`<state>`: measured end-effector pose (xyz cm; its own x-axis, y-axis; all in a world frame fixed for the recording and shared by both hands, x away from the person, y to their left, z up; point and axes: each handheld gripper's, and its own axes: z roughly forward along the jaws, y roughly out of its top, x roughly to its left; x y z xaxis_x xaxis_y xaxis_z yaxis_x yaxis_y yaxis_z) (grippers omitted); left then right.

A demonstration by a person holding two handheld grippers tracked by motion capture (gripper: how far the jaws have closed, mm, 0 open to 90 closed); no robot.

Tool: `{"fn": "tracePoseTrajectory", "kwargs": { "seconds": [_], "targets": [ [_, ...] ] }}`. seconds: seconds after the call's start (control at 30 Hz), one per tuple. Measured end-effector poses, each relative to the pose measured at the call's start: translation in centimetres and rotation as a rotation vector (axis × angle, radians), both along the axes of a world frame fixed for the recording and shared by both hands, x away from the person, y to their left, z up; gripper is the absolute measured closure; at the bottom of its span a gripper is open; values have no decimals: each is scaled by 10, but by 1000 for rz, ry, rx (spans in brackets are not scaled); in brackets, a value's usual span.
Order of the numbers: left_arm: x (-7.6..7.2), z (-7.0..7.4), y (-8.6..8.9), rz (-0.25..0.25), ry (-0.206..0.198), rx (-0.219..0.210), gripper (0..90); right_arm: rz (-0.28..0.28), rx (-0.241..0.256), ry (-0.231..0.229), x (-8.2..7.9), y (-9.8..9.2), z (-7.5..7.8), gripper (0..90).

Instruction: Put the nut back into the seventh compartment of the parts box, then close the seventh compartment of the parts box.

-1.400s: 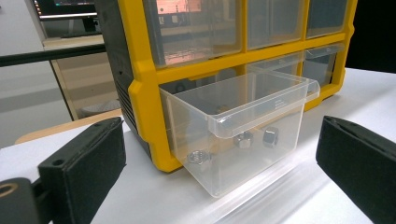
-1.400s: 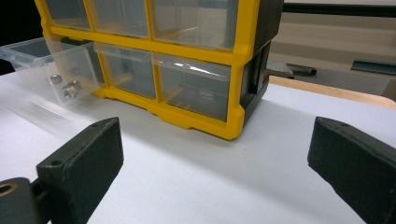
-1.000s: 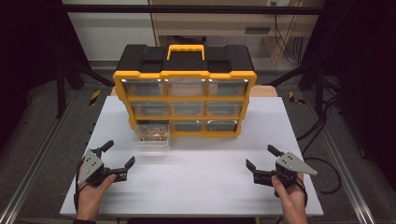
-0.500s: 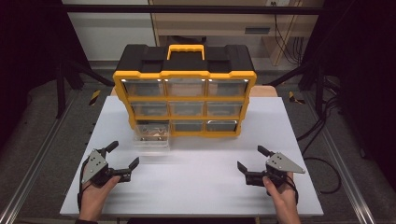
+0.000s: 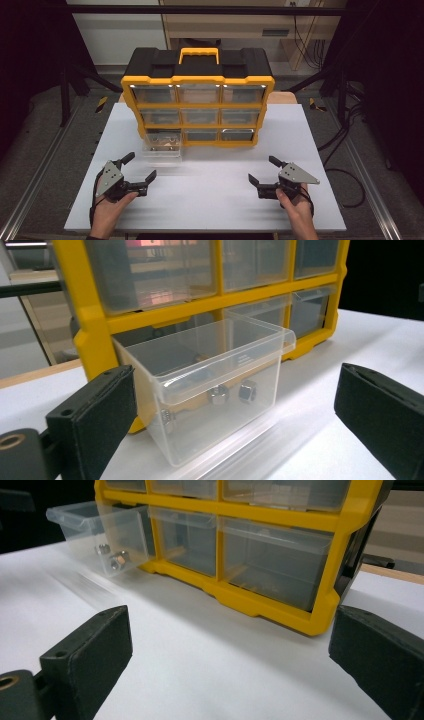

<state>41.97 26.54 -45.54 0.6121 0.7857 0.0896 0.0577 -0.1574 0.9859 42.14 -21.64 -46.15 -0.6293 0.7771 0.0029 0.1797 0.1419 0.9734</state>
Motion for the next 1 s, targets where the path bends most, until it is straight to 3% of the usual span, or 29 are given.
{"fn": "tracePoseTrajectory", "kwargs": {
  "seconds": [0.2,0.37,0.57,0.77,1.0],
  "targets": [
    [-1,0,-8,19,42,-9,100,-10,-6,-21,-4,-3,1,40],
    [-3,1,-16,2,36,-5,103,-18,4,-21,-3,-4,1,40],
    [-4,0,-22,21,62,-9,174,-19,6,-23,-4,-4,1,39],
    [-2,-1,-30,59,108,27,324,-27,16,-30,-5,-6,1,37],
    [0,-2,-37,62,150,44,553,-16,3,-39,-7,-5,2,31]
  ]
}}
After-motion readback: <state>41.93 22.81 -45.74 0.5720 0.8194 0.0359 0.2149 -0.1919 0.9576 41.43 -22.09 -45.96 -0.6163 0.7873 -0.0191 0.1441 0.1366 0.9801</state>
